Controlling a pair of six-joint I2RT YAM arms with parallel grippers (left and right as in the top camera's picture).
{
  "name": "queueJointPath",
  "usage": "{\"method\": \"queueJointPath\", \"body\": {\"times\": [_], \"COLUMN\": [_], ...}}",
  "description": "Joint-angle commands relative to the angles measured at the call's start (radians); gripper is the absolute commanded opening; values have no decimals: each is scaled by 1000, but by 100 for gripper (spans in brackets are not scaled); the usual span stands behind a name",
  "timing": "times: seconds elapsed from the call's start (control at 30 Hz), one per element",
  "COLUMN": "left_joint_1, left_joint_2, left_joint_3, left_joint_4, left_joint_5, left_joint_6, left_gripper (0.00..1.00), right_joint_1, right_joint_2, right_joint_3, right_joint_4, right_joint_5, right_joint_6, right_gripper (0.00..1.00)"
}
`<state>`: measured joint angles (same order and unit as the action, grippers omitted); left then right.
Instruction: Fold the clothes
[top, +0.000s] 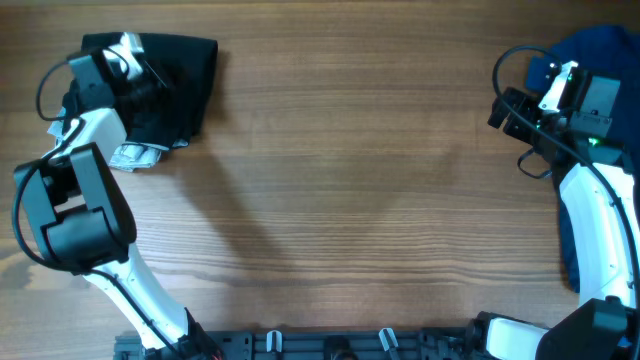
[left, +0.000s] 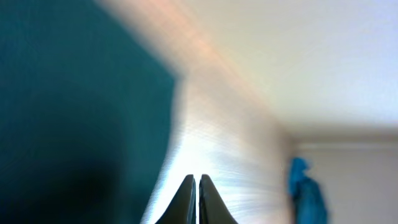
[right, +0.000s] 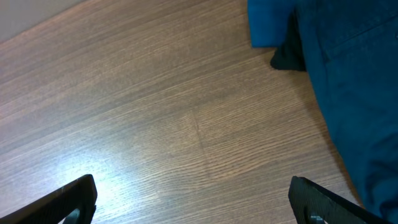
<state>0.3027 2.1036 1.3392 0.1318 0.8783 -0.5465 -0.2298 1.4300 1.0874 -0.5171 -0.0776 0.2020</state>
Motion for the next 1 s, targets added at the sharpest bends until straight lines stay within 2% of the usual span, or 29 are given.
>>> {"method": "queueJointPath", "body": {"times": [0.0,0.1,0.27,0.4,0.6,0.77,0.87,0.97], "left_joint_1": [10,9,2,-22,-46,-37,-12,29], "left_joint_2": [-79,-82,-54,8,142,198,179,149], "left_joint_3": [8,8,7,7,7,7,8,23], "left_joint_4": [247,372,295,293,299,324,450,578], "left_joint_5": [118,21,-170,-245,-256,-254,-180,-116], "left_joint_6": [-295,-382,-369,-321,-321,-321,-334,-451], "left_gripper": [4,7,6,9,10,7,6,6], "right_joint_1": [0,0,0,0,0,0,0,0], "right_joint_2": [-11,-11,-11,-11,-11,-11,-11,-11], "right_joint_3": [-1,-1,-1,-1,-1,-1,-1,-1], "right_joint_4": [0,0,0,0,0,0,0,0], "right_joint_5": [14,14,14,14,14,14,14,14], "right_joint_6": [-18,-18,-18,-18,-18,-18,-18,-18], "right_gripper": [100,100,100,100,100,100,100,100]}}
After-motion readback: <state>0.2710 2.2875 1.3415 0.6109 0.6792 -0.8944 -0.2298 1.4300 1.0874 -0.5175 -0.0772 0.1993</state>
